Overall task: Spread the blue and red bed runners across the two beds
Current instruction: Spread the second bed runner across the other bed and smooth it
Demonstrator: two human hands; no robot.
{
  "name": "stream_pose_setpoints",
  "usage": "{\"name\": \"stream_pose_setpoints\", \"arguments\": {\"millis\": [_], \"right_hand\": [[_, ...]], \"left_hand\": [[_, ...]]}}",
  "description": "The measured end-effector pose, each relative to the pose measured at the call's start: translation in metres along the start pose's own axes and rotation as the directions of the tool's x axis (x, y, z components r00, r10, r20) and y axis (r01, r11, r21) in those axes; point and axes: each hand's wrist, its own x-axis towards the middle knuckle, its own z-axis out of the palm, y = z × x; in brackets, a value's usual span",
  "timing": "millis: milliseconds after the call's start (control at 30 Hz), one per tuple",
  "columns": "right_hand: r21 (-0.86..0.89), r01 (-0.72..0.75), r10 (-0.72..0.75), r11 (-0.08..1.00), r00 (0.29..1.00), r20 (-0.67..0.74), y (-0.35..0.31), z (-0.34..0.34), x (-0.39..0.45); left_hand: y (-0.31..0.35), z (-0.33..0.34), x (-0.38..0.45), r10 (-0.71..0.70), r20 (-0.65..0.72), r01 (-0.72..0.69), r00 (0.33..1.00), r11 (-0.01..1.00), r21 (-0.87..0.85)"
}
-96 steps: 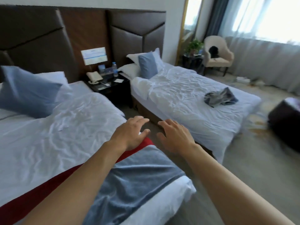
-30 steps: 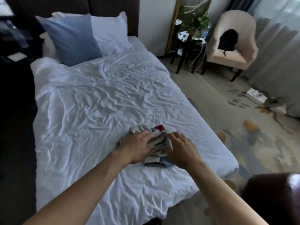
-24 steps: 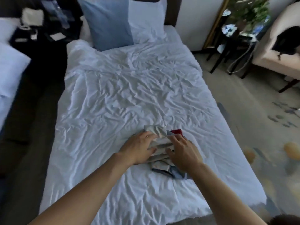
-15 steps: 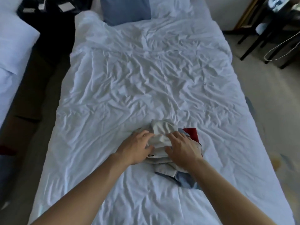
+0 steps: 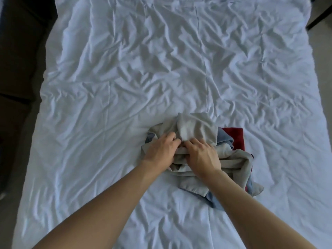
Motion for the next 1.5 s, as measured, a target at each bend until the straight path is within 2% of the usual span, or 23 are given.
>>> {"name": "stream_pose_setpoints", "arguments": {"millis": [200,333,467,633,733,800,867,933,1033,1167,1267,1367,1433,1500], "right_hand": [[-0.021,-0.019,0.019,1.0,1.0,0.019,-0.014,-0.022,0.008],[0.007,0.017,-0.018,1.0,0.999,0.048,-0.028,-0.036,0.015],[-0.008,0.09,-0.089,0.996,0.995,0.032,-0.044,-0.046,0.026],[-0.082,-0.005,0.007,0.997,1.0,0.017,-0.058,-0.057,0.036],[-0.032,-0.034,0.036,0.999,0.998,0.059,-0.078,-0.056,0.037],[-0.031,0.013,-0.011,0.999,0.996,0.085,-0.094,-0.053,0.033],[-0.039,0.071,-0.066,0.997,0.992,0.111,-0.11,-0.049,0.027],[-0.02,0.116,-0.113,0.993,0.985,0.134,-0.124,-0.044,0.018],[0.006,0.167,-0.165,0.986,0.971,0.173,-0.138,-0.039,0.007],[0.106,0.161,-0.166,0.981,0.985,0.042,-0.126,-0.049,-0.003],[0.14,0.065,-0.042,0.988,0.986,-0.16,-0.092,-0.059,-0.004],[0.167,-0.144,0.188,0.975,0.94,-0.284,-0.05,-0.063,0.007],[0.192,-0.316,0.354,0.929,0.912,-0.209,-0.029,-0.059,0.02],[0.228,-0.459,0.474,0.859,0.88,-0.016,-0.017,-0.053,0.034]], "left_hand": [[-0.013,-0.024,-0.005,-0.016,-0.06,0.007,0.998,0.989,-0.146],[-0.026,-0.041,-0.005,-0.011,-0.067,-0.001,0.998,0.985,-0.171],[-0.059,-0.051,-0.014,-0.112,-0.058,0.097,0.992,0.971,-0.216],[-0.097,-0.055,-0.026,-0.237,-0.057,0.219,0.97,0.952,-0.215],[-0.096,-0.061,-0.022,-0.256,-0.092,0.226,0.962,0.941,-0.25],[-0.093,-0.07,-0.016,-0.3,-0.156,0.237,0.941,0.915,-0.327],[-0.089,-0.079,-0.006,-0.321,-0.16,0.248,0.933,0.9,-0.36],[-0.074,-0.081,0.009,-0.28,-0.097,0.236,0.955,0.916,-0.323],[-0.036,-0.073,0.035,-0.139,0.048,0.146,0.989,0.968,-0.203],[-0.004,-0.06,0.068,-0.036,0.127,0.035,0.991,0.999,0.012],[-0.008,-0.06,0.078,-0.063,0.221,0.045,0.973,0.995,0.086],[-0.017,-0.06,0.073,-0.09,0.309,0.054,0.947,0.991,0.125],[-0.02,-0.057,0.061,-0.092,0.315,0.049,0.944,0.989,0.142],[-0.025,-0.052,0.047,-0.082,0.307,0.046,0.948,0.991,0.124]]}}
